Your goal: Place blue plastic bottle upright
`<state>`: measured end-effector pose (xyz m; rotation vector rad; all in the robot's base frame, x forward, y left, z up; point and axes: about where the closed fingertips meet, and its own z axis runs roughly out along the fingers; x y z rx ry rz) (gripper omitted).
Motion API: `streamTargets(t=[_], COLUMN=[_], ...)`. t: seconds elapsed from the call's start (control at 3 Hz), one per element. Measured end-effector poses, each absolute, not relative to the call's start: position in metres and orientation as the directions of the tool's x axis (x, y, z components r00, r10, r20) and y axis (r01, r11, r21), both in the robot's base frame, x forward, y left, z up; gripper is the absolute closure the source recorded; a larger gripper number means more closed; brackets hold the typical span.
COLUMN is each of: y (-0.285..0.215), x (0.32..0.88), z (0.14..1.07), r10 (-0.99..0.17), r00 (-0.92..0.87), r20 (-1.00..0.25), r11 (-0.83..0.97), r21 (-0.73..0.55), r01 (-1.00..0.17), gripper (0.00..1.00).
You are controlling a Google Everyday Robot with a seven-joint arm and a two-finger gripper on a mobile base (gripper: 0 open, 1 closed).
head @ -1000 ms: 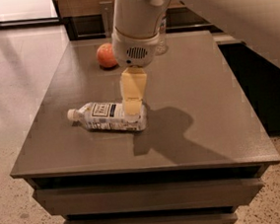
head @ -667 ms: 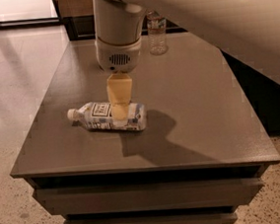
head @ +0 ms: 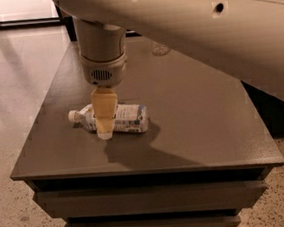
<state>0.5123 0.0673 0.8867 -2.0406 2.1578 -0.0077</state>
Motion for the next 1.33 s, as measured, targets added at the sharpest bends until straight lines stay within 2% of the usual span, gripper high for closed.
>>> streamTargets(t=[1.33], y=[0.09], x=[0.514], z=[0.841], r10=[-0.988], r00=[-0.131], r20=[-0.086], r11=[0.141], r21=[-0.134], r01=[-0.981], gripper=[0.0])
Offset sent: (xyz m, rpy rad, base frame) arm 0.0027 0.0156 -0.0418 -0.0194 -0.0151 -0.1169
